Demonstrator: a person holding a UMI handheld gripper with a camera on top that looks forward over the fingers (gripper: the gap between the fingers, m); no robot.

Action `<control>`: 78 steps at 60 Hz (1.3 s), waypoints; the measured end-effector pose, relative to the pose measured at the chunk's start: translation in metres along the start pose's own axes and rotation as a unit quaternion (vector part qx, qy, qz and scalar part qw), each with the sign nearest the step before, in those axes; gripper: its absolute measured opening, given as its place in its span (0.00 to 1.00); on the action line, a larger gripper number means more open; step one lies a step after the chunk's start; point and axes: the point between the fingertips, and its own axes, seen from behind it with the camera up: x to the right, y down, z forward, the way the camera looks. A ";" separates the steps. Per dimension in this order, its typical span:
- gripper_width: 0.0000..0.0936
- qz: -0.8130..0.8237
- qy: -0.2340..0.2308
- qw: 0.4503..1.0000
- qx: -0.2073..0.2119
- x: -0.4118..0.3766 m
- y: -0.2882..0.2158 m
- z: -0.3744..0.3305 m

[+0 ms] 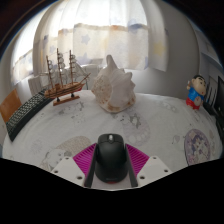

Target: Arrange mouse

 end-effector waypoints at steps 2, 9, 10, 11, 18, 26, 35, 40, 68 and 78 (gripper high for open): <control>0.55 -0.011 0.003 1.000 0.001 0.001 -0.001 -0.001; 0.48 -0.039 0.007 0.999 -0.005 0.000 -0.005 0.000; 0.48 -0.040 0.006 0.999 -0.007 0.000 -0.005 0.000; 0.48 -0.040 0.004 0.999 -0.008 0.000 -0.005 0.000; 0.47 -0.042 -0.010 0.999 -0.017 0.005 -0.020 -0.013; 0.47 -0.015 -0.036 0.999 0.018 0.037 -0.082 -0.065; 0.47 -0.006 -0.024 0.998 0.065 0.131 -0.148 -0.118; 0.47 0.006 0.002 0.998 0.067 0.198 -0.155 -0.127; 0.48 0.051 0.041 0.997 -0.033 0.345 0.039 -0.056; 0.91 0.055 0.057 0.993 -0.085 0.349 0.052 -0.068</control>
